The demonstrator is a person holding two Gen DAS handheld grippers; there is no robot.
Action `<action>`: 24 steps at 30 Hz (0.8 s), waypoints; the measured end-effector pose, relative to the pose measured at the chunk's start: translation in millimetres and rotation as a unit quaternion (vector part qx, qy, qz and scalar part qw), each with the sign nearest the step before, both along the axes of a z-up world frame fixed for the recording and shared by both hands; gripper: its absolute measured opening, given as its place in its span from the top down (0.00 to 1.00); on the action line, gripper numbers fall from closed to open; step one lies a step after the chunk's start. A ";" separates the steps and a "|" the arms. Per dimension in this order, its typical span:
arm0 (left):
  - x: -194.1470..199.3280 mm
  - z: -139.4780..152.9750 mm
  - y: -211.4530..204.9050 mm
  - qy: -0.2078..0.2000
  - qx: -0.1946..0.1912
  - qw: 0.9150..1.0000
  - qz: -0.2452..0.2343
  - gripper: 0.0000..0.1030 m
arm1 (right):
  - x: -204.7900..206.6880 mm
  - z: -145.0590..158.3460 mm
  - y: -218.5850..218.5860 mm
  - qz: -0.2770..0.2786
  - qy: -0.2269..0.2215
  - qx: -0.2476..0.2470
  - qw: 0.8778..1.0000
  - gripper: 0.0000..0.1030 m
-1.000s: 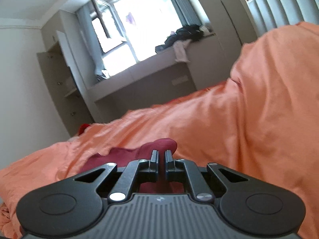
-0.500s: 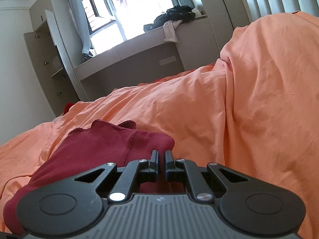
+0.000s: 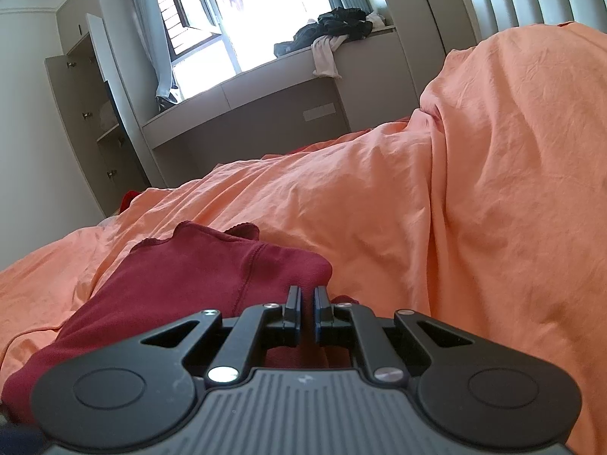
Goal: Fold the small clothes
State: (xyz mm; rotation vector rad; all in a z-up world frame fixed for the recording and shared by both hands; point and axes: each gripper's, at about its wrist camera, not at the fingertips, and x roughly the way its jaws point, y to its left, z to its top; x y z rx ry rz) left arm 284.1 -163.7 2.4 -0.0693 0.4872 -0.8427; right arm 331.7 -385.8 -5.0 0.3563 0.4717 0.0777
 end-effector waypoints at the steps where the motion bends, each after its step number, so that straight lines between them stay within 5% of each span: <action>1: 0.3 5.3 4.6 -0.006 -0.004 1.000 0.015 0.15 | 0.0 0.0 0.1 0.000 0.000 -0.001 1.000 0.93; 8: 24.0 24.5 43.2 -0.018 -0.006 0.991 0.133 0.07 | 1.5 -0.9 0.6 -0.002 0.001 -0.002 1.000 0.93; 14: 58.9 13.2 83.9 0.041 -0.014 0.976 0.213 0.07 | 1.2 -1.4 1.4 -0.003 0.001 -0.007 1.000 0.93; 24: 69.6 -24.1 102.0 0.103 -0.007 0.971 0.213 0.07 | 2.7 -1.5 1.3 -0.005 0.007 -0.008 1.000 0.93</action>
